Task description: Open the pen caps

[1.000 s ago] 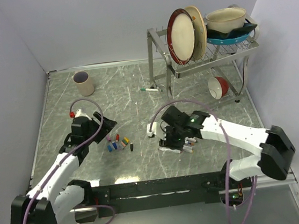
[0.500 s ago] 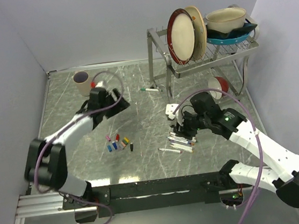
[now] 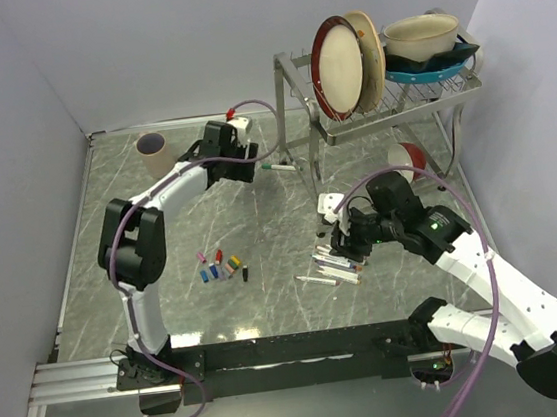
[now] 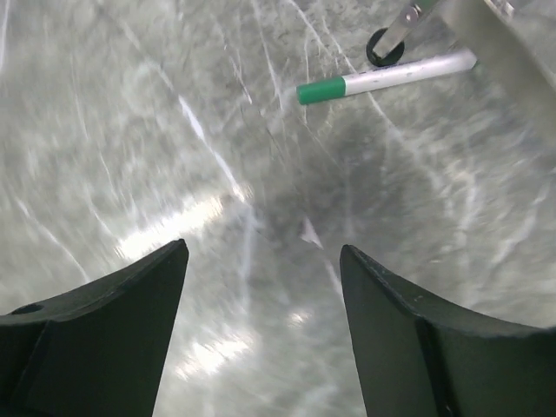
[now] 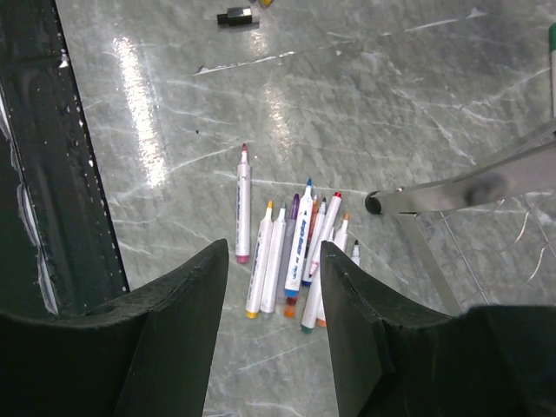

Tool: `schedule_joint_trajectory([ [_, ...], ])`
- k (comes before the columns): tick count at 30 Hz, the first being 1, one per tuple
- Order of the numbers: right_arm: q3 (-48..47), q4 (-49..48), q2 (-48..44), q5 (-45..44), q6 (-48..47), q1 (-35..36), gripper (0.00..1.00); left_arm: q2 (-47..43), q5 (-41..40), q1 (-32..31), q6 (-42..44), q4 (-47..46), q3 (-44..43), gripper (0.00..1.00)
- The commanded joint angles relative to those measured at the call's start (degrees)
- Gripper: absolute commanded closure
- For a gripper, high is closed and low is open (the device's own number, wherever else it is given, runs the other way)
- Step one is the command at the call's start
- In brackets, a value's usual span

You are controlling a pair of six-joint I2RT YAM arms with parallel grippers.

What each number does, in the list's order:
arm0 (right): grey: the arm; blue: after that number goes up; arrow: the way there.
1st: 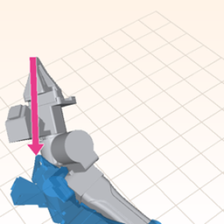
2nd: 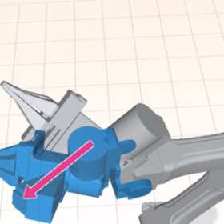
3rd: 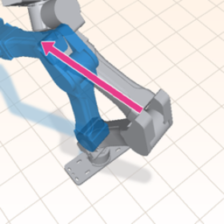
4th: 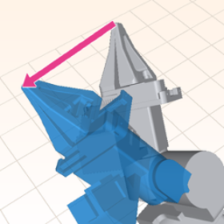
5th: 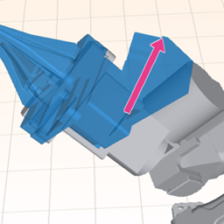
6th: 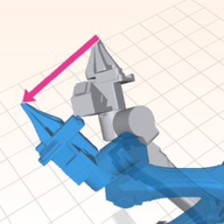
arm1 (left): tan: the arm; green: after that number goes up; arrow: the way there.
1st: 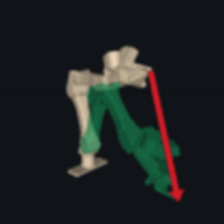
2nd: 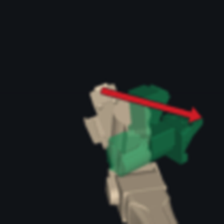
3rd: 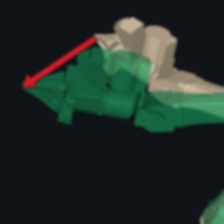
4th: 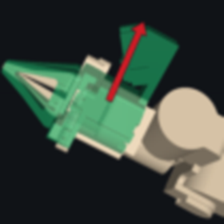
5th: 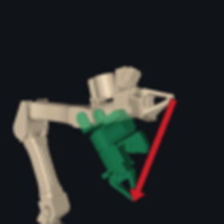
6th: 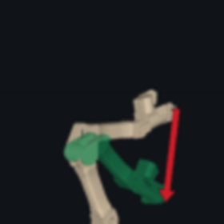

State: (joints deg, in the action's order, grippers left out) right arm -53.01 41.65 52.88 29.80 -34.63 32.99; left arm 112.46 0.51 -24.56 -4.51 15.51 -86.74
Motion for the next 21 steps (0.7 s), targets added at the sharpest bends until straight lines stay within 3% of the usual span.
schedule_joint_trajectory([
  [1,0.3,-1.0,-2.3,1.1,-0.7,-0.9,0.45,3.9,5.5,1.3,17.9,1.4,-6.3,0.23],
  [6,0.4,-1.1,-2.3,0.8,-0.6,-1.3,0.45,5.3,17.0,3.3,29.0,-3.1,-6.7,0.24],
  [10,0.5,-1.0,-2.3,0.9,-0.8,-1.6,0.45,6.1,32.4,5.6,36.6,-5.3,-6.7,0.27],
  [16,0.5,-1.0,-1.8,0.5,-0.9,-2.1,0.45,14.7,40.1,6.3,44.8,4.8,-19.7,0.30],
  [21,0.5,-0.8,-1.5,0.5,-1.0,-2.2,0.45,20.5,41.7,6.5,51.4,10.0,-26.0,0.30],
])
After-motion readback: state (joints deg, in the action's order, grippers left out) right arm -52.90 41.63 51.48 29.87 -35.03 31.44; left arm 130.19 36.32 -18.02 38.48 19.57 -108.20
